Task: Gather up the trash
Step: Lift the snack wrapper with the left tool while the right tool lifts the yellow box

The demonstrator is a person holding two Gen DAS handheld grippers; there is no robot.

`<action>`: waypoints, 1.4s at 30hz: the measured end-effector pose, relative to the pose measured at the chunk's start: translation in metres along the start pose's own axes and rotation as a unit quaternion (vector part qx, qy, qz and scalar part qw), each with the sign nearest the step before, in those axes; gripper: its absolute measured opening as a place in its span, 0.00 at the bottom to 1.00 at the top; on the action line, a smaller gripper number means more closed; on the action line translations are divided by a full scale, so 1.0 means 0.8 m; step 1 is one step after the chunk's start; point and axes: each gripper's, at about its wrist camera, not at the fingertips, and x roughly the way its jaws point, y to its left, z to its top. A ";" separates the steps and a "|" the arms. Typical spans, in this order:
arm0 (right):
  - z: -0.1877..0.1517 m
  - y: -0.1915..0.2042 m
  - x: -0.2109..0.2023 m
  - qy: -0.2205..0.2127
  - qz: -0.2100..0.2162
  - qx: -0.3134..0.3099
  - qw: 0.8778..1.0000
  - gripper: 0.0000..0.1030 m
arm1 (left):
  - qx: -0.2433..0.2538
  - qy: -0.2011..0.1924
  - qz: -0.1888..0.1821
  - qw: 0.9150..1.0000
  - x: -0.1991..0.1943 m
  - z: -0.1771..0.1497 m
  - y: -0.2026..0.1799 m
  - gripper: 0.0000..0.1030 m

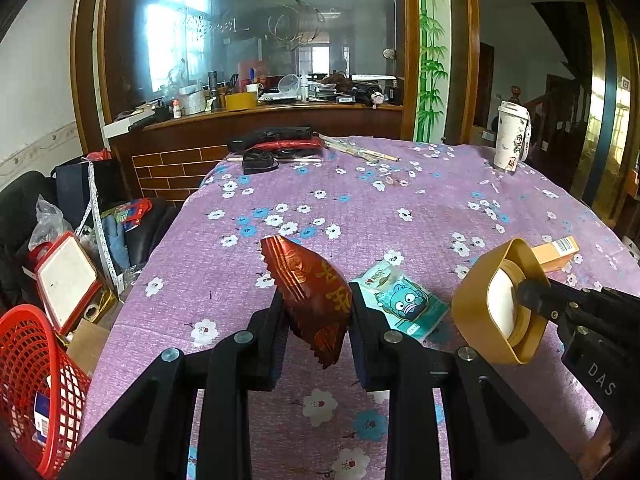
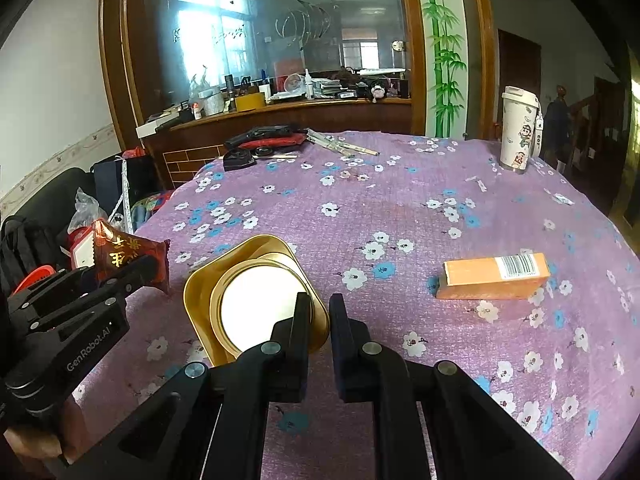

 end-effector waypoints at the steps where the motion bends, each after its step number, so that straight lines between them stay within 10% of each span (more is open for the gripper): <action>1: 0.000 -0.001 0.000 0.000 0.000 0.001 1.000 0.10 | 0.000 0.000 0.001 1.000 -0.001 0.000 0.000 0.25; 42: 0.012 -0.029 0.002 0.004 -0.008 0.047 0.999 0.10 | -0.005 0.014 0.004 1.000 0.003 -0.003 -0.007 0.25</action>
